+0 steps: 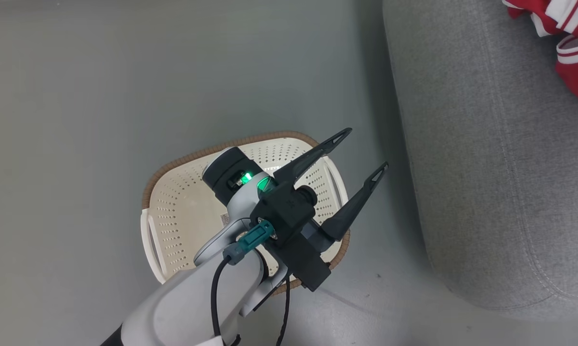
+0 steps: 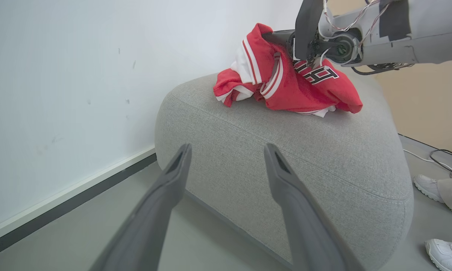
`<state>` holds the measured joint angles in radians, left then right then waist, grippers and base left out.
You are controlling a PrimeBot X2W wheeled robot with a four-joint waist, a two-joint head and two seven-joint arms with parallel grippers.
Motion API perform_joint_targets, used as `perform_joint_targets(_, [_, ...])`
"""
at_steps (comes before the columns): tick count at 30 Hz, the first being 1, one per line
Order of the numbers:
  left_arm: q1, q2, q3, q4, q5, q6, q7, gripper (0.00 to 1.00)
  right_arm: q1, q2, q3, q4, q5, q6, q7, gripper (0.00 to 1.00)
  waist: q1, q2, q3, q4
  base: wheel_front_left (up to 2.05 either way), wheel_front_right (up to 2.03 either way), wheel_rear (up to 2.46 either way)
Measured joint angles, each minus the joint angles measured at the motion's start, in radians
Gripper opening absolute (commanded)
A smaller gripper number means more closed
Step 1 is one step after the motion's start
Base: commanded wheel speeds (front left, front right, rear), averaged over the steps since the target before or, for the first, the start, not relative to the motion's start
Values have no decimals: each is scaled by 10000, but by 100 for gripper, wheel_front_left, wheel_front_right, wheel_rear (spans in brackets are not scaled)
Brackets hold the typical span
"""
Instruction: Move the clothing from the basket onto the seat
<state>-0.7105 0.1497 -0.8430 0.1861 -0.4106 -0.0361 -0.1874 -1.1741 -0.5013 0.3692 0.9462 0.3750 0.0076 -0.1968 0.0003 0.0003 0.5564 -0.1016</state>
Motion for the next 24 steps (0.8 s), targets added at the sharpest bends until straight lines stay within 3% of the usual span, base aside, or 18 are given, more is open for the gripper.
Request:
perform_joint_targets(12, [39,-21,339,894,-213,13,-232,100,48,458,334,677,-59,426,-426,100,-3,-2,-729,-297,0,0,0])
perform_joint_targets(24, [853,-155,1124,1988,-857,531,-445,100,1207,1156,571,746,-142,635,-518,100,-5,-3,-2260,-433,0,0,0])
